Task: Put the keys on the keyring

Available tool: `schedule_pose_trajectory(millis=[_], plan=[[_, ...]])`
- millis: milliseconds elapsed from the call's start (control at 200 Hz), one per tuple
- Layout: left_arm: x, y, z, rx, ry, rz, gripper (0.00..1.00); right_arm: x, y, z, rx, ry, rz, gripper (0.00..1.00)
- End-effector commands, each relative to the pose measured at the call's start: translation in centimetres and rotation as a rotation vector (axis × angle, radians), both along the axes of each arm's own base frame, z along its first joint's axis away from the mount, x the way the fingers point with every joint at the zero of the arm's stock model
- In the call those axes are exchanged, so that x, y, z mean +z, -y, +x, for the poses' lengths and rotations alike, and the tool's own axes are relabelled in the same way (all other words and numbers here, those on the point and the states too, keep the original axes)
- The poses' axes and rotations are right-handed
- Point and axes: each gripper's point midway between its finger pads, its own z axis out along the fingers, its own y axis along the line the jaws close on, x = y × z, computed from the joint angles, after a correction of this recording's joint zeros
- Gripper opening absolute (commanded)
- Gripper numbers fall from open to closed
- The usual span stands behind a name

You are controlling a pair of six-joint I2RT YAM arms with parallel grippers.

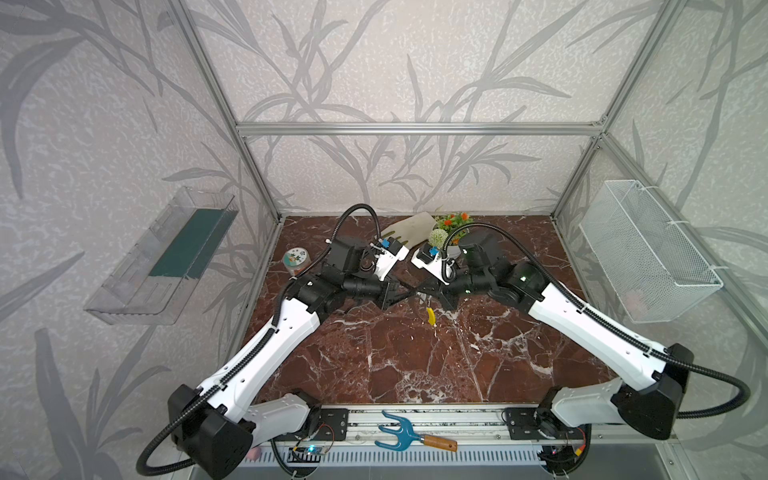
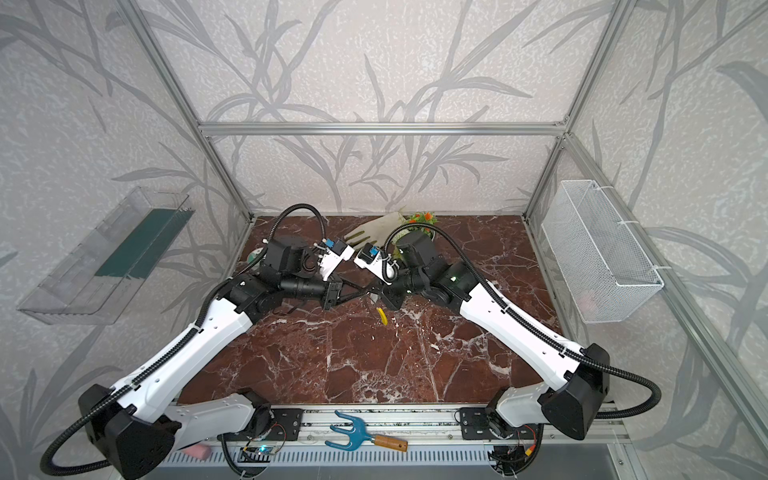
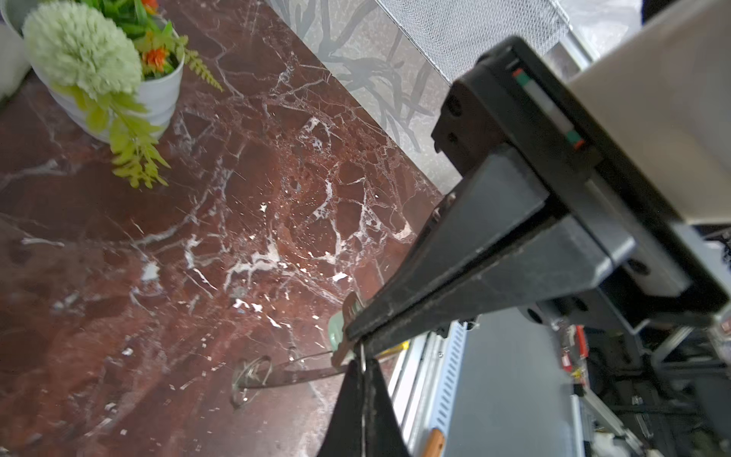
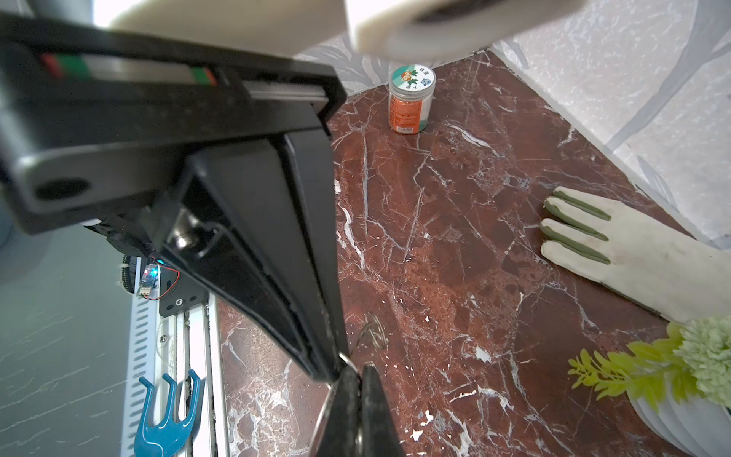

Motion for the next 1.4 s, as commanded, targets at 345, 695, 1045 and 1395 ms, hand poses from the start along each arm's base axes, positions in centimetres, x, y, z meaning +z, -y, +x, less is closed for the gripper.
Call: schedule_pose_trajectory(millis=[345,695,1045,1395], plan=[[2.4,0.0,1.7,0.072,0.13,-0.055,0.0,2.0,1.4,1.1,-0.105,0.11,0.036,0.27],[6.0,-0.1,3.4,0.153,0.285,-0.178,0.0,5.5,4.1,1.9,-0.245,0.244,0.118,0.36],[8.6,0.3,3.6,0.159,0.367,-0.278,0.0,6.4,3.6,2.8,-0.259,0.247,0.12,0.35],[8.9,0.4,3.1,0.144,0.358,-0.29,0.0,7.6,2.6,2.9,-0.207,0.277,0.123,0.34]])
